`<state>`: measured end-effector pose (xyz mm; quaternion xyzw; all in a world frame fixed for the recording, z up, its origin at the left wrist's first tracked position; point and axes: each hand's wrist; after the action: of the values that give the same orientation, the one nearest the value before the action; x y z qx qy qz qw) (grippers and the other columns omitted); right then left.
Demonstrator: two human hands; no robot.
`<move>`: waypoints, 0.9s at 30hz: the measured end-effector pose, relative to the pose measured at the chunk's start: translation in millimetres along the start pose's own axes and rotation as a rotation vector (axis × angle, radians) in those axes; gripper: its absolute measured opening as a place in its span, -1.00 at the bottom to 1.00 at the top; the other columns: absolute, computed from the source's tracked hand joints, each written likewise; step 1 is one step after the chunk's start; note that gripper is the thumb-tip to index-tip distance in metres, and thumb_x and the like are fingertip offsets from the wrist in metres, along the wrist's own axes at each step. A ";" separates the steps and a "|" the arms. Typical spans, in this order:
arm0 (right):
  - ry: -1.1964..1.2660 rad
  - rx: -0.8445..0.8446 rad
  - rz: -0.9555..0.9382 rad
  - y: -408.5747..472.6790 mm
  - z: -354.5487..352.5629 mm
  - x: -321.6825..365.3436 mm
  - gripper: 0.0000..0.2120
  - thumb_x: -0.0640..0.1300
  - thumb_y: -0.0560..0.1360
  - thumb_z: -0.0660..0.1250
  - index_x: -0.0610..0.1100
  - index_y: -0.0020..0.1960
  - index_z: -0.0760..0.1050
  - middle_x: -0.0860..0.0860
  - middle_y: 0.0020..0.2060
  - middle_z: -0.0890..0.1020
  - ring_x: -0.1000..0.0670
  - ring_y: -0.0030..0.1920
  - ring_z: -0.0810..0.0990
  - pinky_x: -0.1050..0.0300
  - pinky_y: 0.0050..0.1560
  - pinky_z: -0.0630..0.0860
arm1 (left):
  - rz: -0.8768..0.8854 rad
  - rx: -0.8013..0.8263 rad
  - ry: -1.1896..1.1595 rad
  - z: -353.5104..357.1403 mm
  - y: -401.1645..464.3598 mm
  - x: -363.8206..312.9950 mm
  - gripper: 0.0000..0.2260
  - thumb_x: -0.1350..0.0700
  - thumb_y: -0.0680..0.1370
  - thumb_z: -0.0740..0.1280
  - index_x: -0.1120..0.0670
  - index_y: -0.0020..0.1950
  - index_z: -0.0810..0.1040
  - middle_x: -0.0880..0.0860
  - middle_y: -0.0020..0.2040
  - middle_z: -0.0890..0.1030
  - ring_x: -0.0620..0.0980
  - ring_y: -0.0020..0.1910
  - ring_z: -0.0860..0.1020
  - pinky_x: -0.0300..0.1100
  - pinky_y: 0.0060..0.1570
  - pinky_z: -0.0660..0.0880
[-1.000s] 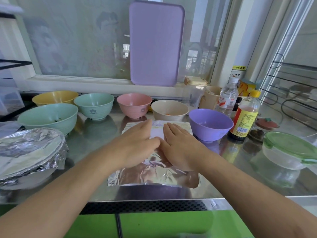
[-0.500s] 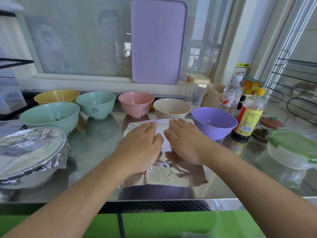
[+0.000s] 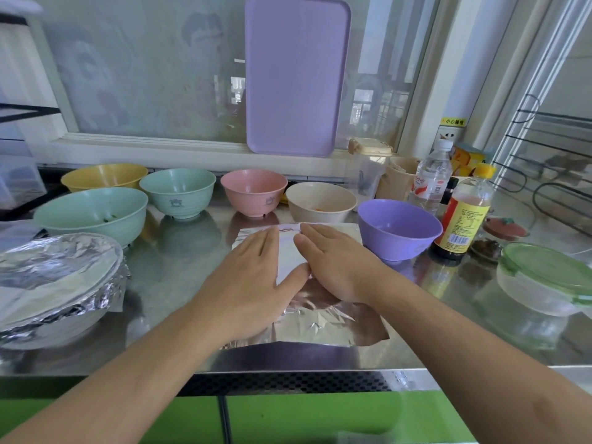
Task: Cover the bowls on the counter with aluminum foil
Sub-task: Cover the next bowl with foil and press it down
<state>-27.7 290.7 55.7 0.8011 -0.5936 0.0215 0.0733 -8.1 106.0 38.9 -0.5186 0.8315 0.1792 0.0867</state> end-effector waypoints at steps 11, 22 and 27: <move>-0.019 -0.041 0.032 -24.9 6.1 -14.9 -0.43 0.27 0.56 -0.27 -0.10 0.06 0.34 0.04 0.01 0.43 -0.05 0.09 0.34 -0.17 0.29 0.37 | -0.020 0.163 0.109 -13.0 -3.4 1.3 0.29 -0.75 0.27 -0.05 0.12 0.69 -0.25 -0.01 0.72 -0.17 -0.13 0.67 -0.14 -0.13 0.61 0.00; 0.019 0.026 -0.030 -13.9 3.2 26.1 -0.33 0.28 0.70 -0.16 -0.10 0.61 0.22 -0.10 0.61 0.24 -0.12 0.64 0.10 -0.13 0.64 0.02 | 0.033 0.170 0.119 -15.5 -0.2 1.5 0.35 -0.76 0.16 0.12 0.01 0.72 -0.15 -0.05 0.71 -0.03 -0.13 0.66 -0.07 -0.14 0.62 0.04; 0.010 -0.020 -0.002 -25.1 8.5 16.2 0.04 0.53 0.45 -0.27 -0.11 0.73 -0.06 -0.05 0.72 -0.01 0.00 0.70 -0.12 -0.07 0.69 -0.10 | -0.025 0.236 0.151 -19.4 -4.5 -1.9 0.40 -0.73 0.19 0.19 0.10 0.68 -0.33 -0.03 0.70 -0.27 -0.12 0.67 -0.22 -0.18 0.59 -0.14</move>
<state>0.6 281.3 47.0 0.8008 -0.5927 0.0195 0.0845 -2.4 98.2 56.4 -0.5272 0.8444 0.0396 0.0864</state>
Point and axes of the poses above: each hand's wrist, its own y-axis towards the middle knuckle, its own z-axis out of the palm, x = y × z
